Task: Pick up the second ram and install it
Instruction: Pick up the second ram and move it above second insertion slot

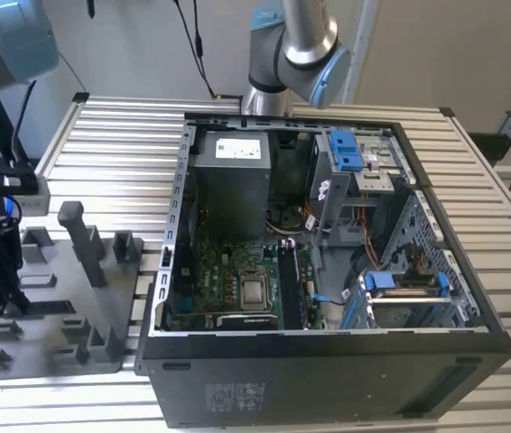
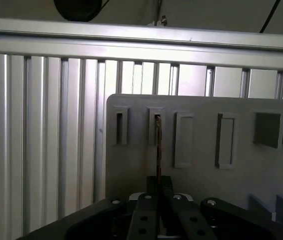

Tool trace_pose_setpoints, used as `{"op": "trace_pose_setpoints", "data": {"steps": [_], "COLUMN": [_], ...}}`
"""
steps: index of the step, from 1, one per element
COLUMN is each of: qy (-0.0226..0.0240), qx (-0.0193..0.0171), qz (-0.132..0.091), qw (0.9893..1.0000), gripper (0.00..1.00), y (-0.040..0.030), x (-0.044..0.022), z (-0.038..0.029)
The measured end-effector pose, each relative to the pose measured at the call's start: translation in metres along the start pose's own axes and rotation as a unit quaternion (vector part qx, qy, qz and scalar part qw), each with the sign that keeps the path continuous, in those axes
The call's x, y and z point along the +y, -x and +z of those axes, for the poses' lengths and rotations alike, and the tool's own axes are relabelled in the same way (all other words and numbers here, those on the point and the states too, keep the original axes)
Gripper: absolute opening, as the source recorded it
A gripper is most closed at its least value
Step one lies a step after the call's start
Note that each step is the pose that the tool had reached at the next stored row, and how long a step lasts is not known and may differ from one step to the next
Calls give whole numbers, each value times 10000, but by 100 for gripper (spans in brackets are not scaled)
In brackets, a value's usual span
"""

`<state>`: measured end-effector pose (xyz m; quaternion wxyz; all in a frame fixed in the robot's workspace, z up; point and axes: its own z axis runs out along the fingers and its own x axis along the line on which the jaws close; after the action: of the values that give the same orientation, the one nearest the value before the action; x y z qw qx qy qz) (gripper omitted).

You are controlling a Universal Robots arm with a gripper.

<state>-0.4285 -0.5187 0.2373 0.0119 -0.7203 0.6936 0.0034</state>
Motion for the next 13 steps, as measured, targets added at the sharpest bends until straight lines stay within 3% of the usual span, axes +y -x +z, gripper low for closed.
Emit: {"op": "trace_pose_setpoints", "data": {"steps": [13], "qy": [-1], "qx": [-1], "qz": [0], "qw": [10000], "gripper": [14], "y": [3], "x": [-2], "z": [-108]}}
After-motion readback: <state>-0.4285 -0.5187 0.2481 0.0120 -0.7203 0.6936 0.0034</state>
